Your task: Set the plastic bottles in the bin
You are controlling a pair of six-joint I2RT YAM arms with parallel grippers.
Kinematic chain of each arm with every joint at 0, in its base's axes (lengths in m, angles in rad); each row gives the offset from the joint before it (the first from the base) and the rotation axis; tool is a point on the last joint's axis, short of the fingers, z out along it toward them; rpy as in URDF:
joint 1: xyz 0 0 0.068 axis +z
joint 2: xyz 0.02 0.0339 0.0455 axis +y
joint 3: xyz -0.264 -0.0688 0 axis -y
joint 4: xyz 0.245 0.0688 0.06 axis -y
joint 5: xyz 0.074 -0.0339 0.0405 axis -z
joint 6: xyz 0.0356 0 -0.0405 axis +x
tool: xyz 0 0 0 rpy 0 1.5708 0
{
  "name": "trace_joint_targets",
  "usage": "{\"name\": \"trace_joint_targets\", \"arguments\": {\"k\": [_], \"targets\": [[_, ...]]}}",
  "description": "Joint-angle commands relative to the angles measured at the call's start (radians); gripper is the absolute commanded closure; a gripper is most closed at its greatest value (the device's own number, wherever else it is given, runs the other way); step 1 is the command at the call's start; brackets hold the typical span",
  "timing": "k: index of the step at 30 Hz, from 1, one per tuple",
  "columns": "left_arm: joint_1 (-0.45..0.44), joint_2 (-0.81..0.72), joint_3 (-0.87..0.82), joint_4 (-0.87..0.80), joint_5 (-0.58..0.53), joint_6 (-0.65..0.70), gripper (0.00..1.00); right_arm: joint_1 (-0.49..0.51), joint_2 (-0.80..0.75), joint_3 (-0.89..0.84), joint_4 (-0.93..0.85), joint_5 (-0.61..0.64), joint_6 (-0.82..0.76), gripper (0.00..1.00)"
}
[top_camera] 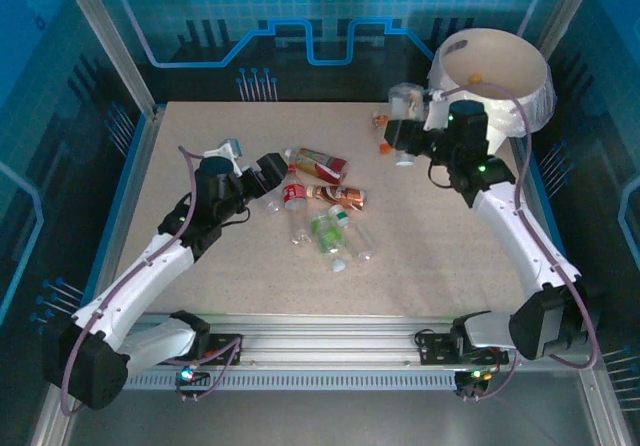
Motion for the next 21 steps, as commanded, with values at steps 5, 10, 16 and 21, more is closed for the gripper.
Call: {"name": "trace_joint_targets", "arguments": {"k": [5, 10, 16, 21], "targets": [[0.015, -0.038, -0.036, -0.037, -0.044, -0.011, 0.01, -0.170, 0.153, 0.249, -0.073, -0.047, 0.120, 0.49], [0.020, -0.052, -0.056, -0.050, -0.058, -0.008, 0.01, -0.236, 0.257, 0.382, -0.068, -0.042, 0.186, 0.48], [0.027, -0.078, -0.089, -0.064, -0.069, -0.010, 0.01, -0.311, 0.404, 0.558, -0.095, 0.008, 0.304, 0.48], [0.033, -0.110, -0.111, -0.080, -0.086, -0.011, 0.01, -0.349, 0.497, 0.686, -0.117, 0.067, 0.388, 0.45]]}}
